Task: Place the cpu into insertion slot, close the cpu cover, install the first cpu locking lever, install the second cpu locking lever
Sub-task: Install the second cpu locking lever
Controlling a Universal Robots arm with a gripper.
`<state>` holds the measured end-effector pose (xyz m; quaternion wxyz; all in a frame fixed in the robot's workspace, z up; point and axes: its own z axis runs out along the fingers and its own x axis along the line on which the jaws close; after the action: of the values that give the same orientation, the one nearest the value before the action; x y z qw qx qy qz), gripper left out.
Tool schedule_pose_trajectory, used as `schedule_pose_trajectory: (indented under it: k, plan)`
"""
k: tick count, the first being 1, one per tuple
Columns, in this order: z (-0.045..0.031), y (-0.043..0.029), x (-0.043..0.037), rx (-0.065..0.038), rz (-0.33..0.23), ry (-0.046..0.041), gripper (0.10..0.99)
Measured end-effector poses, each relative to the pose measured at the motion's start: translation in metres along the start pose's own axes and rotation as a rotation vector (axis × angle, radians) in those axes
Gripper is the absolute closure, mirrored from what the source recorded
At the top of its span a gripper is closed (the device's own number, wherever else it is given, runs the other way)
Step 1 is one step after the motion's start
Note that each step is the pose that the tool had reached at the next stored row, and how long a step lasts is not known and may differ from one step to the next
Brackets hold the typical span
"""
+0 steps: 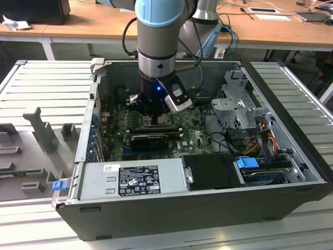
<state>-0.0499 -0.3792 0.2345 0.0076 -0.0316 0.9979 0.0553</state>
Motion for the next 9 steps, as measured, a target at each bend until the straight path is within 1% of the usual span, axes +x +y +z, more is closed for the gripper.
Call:
schedule_pose_trajectory:
  k: [1, 2, 4, 7, 8, 9]
  plan:
    - [0.0001, -0.0005, 0.0029, -0.008, -0.001, -0.0005, 0.980]
    - [0.0005, -0.0006, 0.0053, -0.012, -0.001, -0.0007, 0.980]
    - [0.0022, -0.0006, 0.0094, -0.019, -0.003, -0.0010, 0.980]
    - [0.0058, -0.0009, 0.0123, -0.025, -0.005, -0.0010, 0.980]
    - [0.0077, -0.0010, 0.0133, -0.027, -0.007, -0.0009, 0.980]
    - [0.0111, -0.0014, 0.0145, -0.030, -0.009, -0.0008, 0.980]
